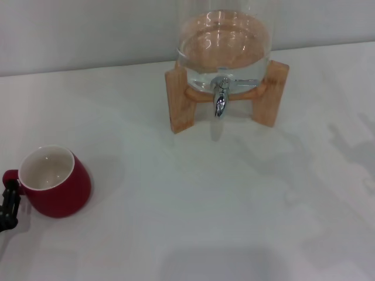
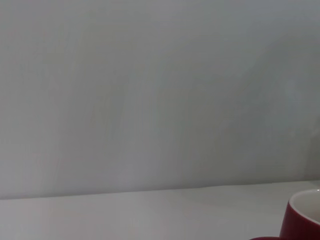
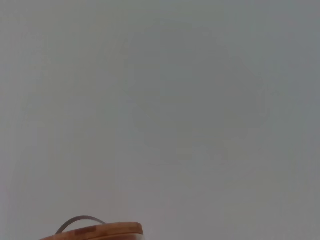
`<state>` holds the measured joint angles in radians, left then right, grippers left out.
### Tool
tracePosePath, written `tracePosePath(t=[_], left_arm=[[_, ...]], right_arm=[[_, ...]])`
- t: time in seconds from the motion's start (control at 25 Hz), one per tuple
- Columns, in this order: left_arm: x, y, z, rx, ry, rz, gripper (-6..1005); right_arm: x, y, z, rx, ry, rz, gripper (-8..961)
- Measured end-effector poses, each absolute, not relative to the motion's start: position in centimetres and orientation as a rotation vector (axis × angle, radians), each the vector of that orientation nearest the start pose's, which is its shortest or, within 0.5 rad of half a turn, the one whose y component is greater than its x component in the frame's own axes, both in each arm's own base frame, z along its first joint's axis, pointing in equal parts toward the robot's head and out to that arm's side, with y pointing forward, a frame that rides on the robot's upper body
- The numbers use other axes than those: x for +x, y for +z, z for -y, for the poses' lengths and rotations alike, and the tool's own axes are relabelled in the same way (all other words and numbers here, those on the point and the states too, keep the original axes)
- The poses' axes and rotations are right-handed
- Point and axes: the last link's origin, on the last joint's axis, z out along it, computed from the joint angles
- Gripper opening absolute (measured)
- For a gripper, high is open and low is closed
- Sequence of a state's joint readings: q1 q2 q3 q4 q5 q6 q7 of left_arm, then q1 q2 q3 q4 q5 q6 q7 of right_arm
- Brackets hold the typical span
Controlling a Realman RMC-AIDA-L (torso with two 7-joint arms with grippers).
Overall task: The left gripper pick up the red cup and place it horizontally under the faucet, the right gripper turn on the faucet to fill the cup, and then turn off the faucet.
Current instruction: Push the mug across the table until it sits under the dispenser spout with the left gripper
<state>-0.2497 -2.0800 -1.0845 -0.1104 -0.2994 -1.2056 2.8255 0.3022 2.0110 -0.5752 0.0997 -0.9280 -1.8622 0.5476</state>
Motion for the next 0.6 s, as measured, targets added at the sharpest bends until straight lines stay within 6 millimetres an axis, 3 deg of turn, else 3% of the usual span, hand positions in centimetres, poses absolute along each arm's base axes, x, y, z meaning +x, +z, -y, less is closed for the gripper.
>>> tracePosePath(t=[0.6], left_arm=[[-36.98, -3.74, -25.84, -1.803, -0.612, 0.663, 290]], right_arm=[[33.20, 5.21, -23.74, -1.454, 1.254, -0.419, 843]])
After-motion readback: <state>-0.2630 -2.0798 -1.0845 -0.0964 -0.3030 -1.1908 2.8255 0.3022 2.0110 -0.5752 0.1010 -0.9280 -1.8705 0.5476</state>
